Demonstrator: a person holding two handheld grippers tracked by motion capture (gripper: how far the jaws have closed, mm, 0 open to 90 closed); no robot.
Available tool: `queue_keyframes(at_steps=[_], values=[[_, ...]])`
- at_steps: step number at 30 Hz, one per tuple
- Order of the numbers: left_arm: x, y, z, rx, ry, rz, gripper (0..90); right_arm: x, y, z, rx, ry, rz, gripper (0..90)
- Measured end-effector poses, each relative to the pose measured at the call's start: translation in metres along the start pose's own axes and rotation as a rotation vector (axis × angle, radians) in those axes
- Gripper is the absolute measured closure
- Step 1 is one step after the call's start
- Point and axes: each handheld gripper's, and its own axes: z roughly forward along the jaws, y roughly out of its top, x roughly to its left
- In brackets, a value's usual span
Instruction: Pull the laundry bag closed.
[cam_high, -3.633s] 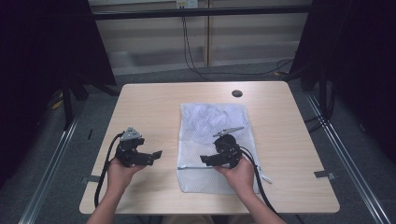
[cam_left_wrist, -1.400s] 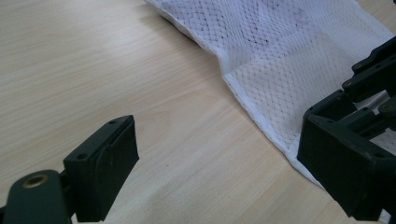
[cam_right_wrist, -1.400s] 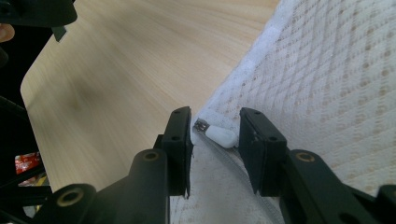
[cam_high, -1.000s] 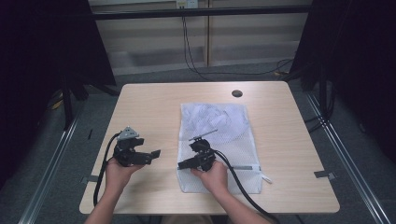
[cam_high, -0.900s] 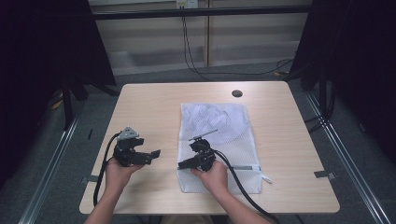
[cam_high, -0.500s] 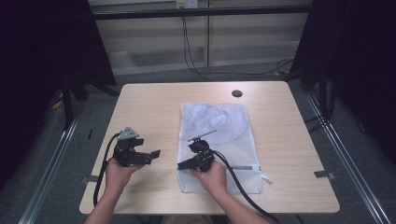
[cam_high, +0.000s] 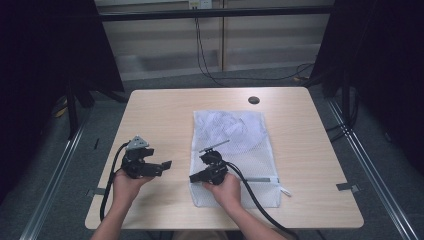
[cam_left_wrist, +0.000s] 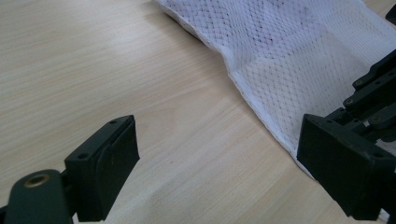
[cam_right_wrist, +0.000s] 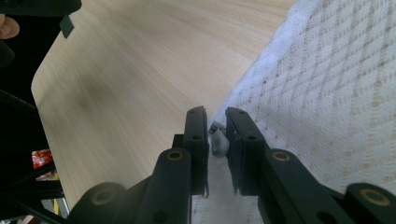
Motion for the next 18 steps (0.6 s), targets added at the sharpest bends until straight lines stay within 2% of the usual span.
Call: queue_keyframes(at_steps=[4, 9, 10, 18], values=[[-0.0004, -0.0001, 0.0002, -0.001, 0.000, -0.001, 12.5, -0.0008, 0.0005, 0.0006, 0.004, -0.009, -0.008, 83.5], [-0.0003, 0.0000, 0.0002, 0.004, -0.003, -0.003, 12.7, -0.0021, 0.0013, -0.0001, 0.007, 0.004, 0.022, 86.1], [-0.0001, 0.0001, -0.0002, 0.002, -0.008, -0.005, 12.7, -0.0026, 0.0014, -0.0002, 0.003, 0.004, 0.011, 86.2], [-0.0022, 0.0002, 0.0007, 0.009, -0.024, 0.002, 12.8, -0.0024, 0.0026, -0.0064, -0.003, 0.024, 0.021, 86.7]])
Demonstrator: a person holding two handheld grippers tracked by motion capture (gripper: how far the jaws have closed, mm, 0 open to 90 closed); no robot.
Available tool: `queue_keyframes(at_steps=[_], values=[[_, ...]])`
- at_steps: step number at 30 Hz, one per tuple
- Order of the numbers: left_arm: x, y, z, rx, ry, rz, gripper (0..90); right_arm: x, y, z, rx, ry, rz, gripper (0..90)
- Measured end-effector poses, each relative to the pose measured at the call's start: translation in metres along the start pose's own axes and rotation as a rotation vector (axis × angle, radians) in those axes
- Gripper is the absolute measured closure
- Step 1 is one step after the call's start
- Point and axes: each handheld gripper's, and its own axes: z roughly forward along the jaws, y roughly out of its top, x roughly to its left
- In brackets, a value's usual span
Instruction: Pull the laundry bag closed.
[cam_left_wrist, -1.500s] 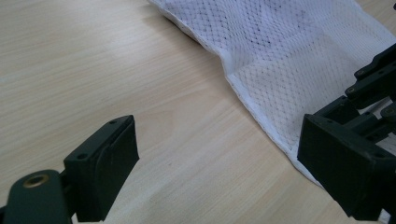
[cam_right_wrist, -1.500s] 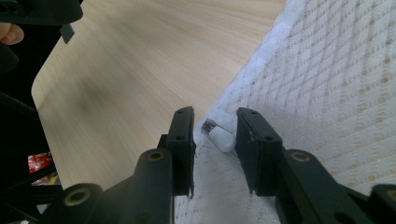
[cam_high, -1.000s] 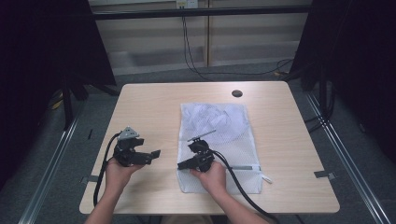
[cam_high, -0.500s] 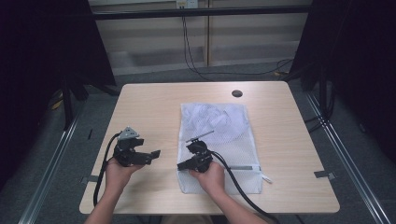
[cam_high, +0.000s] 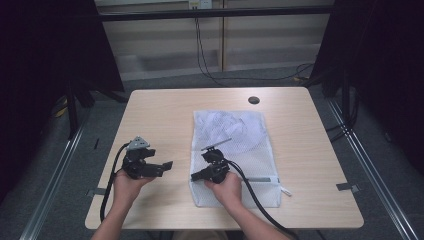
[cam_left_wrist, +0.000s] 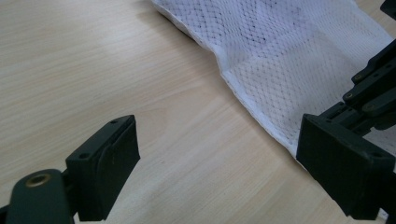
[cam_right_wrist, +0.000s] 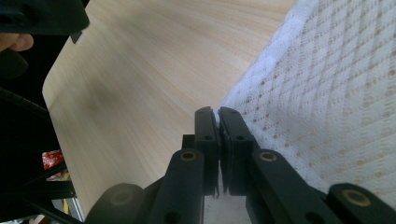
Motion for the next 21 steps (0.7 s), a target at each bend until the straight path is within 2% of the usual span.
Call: queue_keyframes(at_steps=[4, 6, 14, 21], values=[[-0.002, 0.000, 0.001, 0.001, -0.008, -0.001, 12.8, 0.000, 0.001, -0.004, -0.005, 0.014, 0.003, 86.8], [-0.005, -0.001, 0.004, 0.009, -0.037, -0.001, 12.7, 0.000, 0.002, -0.009, -0.013, 0.019, 0.008, 86.7], [-0.011, 0.000, 0.009, 0.024, -0.049, 0.015, 12.5, 0.000, 0.002, -0.015, -0.024, 0.029, 0.008, 86.7], [-0.018, -0.001, 0.017, 0.045, -0.095, 0.024, 12.3, -0.002, 0.004, -0.019, -0.032, 0.037, 0.012, 86.7]])
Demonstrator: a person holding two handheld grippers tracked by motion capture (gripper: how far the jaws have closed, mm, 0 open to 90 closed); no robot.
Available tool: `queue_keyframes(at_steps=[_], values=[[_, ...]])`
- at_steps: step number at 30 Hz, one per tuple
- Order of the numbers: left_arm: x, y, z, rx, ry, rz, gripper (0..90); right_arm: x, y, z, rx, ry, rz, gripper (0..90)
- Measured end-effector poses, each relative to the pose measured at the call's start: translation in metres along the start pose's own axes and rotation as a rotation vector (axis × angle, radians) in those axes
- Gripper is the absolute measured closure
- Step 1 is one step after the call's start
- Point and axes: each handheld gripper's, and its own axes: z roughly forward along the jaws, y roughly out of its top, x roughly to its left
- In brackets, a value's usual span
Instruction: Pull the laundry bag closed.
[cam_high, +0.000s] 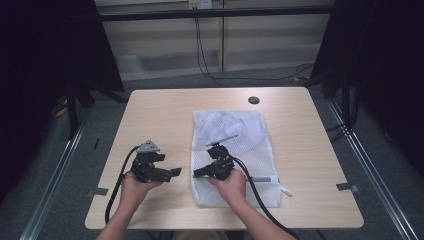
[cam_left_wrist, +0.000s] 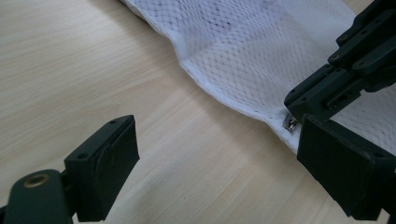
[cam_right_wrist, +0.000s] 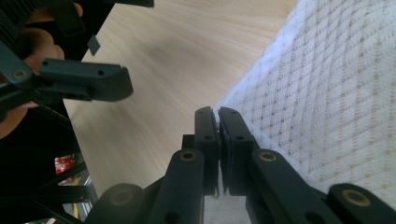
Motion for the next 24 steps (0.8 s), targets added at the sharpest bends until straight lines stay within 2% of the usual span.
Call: queue_keyframes(at_steps=[5, 7, 24], values=[[-0.003, -0.001, 0.004, 0.008, -0.024, -0.004, 12.2, 0.000, 0.001, -0.002, -0.003, 0.006, -0.002, 86.7], [-0.005, -0.001, 0.008, 0.015, -0.054, -0.013, 12.1, 0.001, 0.001, -0.003, -0.003, 0.007, 0.001, 86.7], [-0.019, -0.003, 0.026, 0.049, -0.118, -0.011, 12.1, 0.002, 0.004, -0.010, -0.017, 0.007, -0.008, 86.7]])
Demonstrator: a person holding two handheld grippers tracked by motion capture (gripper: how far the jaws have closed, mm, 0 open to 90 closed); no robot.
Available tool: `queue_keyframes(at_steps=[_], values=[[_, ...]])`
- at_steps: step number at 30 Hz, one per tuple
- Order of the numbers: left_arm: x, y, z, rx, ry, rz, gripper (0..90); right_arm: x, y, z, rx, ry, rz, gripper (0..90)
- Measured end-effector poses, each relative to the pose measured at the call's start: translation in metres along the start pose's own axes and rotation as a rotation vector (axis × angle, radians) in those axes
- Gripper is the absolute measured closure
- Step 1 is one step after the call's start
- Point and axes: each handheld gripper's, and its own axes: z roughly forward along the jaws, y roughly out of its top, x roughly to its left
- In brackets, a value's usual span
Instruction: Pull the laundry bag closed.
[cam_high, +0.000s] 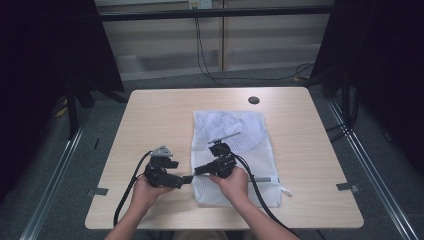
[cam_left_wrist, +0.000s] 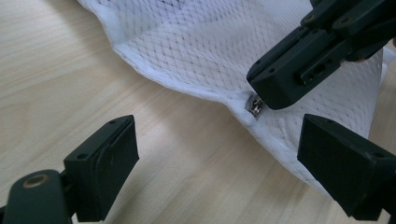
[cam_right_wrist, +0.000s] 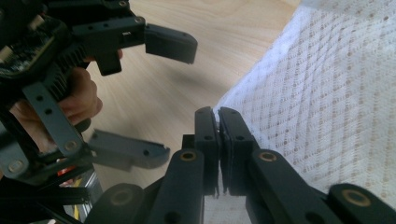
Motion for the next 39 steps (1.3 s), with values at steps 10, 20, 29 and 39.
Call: queue_keyframes(at_steps=[10, 20, 29, 39], values=[[-0.005, 0.000, 0.009, 0.006, -0.034, 0.004, 14.1, 0.002, 0.002, -0.002, -0.010, 0.007, -0.002, 86.7], [-0.010, -0.001, 0.018, 0.037, -0.080, -0.008, 20.9, 0.003, 0.002, -0.003, -0.019, 0.006, -0.001, 86.7], [-0.012, 0.001, 0.021, 0.037, -0.118, -0.022, 31.5, 0.004, 0.002, -0.003, -0.024, 0.008, -0.003, 86.7], [-0.016, 0.003, 0.024, 0.047, -0.146, -0.049, 45.5, 0.005, 0.003, -0.002, -0.027, 0.007, -0.008, 86.8]])
